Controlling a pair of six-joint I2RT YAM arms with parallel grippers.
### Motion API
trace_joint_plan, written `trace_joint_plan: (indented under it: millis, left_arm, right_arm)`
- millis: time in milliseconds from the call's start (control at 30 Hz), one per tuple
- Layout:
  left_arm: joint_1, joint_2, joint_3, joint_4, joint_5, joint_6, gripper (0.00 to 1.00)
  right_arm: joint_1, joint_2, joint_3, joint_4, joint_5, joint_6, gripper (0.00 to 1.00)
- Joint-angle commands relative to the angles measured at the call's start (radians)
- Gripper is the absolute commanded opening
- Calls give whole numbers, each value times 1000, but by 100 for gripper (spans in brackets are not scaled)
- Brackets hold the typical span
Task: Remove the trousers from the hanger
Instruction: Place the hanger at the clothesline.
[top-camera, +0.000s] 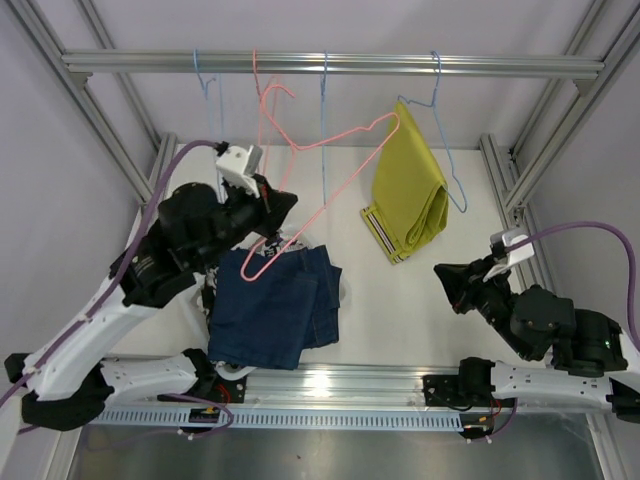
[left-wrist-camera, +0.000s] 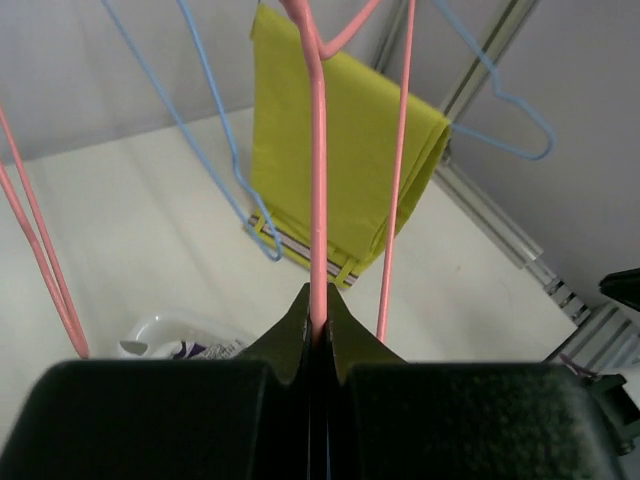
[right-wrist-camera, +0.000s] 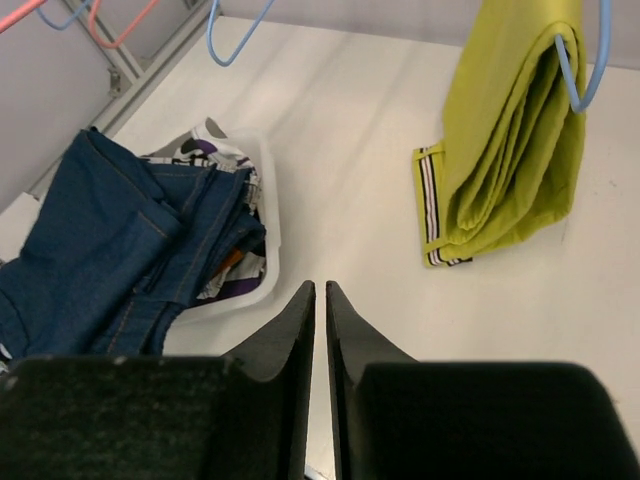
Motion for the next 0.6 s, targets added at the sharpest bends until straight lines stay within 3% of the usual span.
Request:
trace_joint_plan:
  millis: [0,233,567]
  left_arm:
    - [2,60,107,-133,-64,-43,0]
    - [-53,215,346,-321,-210,-17,0]
    - [-171,519,737,-438,-405,73,0]
  right_arm:
    - [3,-20,-14,-23,48,-11,12]
    - [3,-65,-49,11,77,-46,13]
    - [3,-82,-107,22,50,-20,13]
